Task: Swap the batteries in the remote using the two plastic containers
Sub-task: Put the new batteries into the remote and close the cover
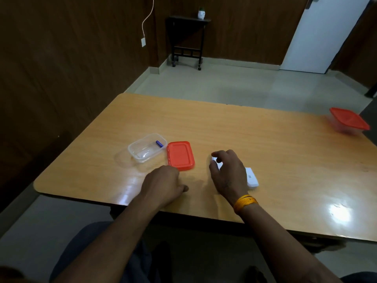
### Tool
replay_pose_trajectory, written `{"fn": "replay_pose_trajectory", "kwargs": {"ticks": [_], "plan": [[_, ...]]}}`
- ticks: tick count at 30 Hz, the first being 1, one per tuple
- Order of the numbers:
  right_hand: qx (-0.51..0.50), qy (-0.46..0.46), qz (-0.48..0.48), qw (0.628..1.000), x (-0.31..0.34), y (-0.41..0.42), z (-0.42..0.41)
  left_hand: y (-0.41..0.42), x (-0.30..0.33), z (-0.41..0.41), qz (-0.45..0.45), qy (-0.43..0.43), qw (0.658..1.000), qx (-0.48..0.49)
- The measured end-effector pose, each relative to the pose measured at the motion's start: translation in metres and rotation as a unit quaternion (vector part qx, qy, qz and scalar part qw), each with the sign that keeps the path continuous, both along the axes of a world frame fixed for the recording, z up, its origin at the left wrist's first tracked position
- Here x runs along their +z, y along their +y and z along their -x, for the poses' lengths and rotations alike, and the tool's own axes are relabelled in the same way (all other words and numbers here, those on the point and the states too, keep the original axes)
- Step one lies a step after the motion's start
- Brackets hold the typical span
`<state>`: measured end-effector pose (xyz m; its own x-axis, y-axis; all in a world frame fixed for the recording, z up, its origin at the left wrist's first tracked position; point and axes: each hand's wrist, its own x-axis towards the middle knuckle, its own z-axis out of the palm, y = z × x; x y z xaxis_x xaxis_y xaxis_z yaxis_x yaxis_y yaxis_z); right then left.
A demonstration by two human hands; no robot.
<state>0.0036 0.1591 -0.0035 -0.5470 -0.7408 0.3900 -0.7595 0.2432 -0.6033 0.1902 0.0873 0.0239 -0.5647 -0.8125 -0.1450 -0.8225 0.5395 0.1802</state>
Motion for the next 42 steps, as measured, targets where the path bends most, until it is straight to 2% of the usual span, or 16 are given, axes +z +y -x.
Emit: {"fn": "replay_pose_trajectory", "kwargs": {"ticks": [2,7,10,16,21,25,27,32,42], "plan": [[0.018,0.0,-0.003,1.0,0.002,-0.015,-0.01,-0.007,0.004,-0.012,-0.01,-0.032,0.999,0.025],[0.069,-0.014,-0.022,0.997,0.009,-0.059,-0.037,-0.015,0.005,-0.019,-0.043,-0.041,0.998,0.024],[0.102,0.01,-0.042,0.994,0.016,-0.091,-0.052,-0.022,0.007,-0.02,-0.063,-0.053,0.996,0.02],[0.149,0.052,-0.149,0.976,0.036,-0.157,-0.078,-0.031,0.004,-0.032,-0.057,-0.052,0.997,0.01],[0.159,0.182,-0.239,0.94,0.04,-0.184,-0.097,-0.034,0.002,-0.033,-0.051,-0.055,0.997,-0.004],[0.157,0.257,-0.24,0.923,0.038,-0.191,-0.101,-0.038,0.003,-0.035,-0.053,-0.061,0.997,-0.015],[0.163,0.259,-0.241,0.921,0.037,-0.192,-0.104,-0.039,0.004,-0.035,-0.056,-0.068,0.996,-0.02],[0.147,0.195,-0.239,0.94,0.036,-0.199,-0.104,-0.04,0.003,-0.032,-0.052,-0.077,0.995,-0.022],[0.144,0.211,-0.247,0.935,0.034,-0.199,-0.111,-0.038,0.006,-0.03,-0.058,-0.076,0.995,-0.019]]}}
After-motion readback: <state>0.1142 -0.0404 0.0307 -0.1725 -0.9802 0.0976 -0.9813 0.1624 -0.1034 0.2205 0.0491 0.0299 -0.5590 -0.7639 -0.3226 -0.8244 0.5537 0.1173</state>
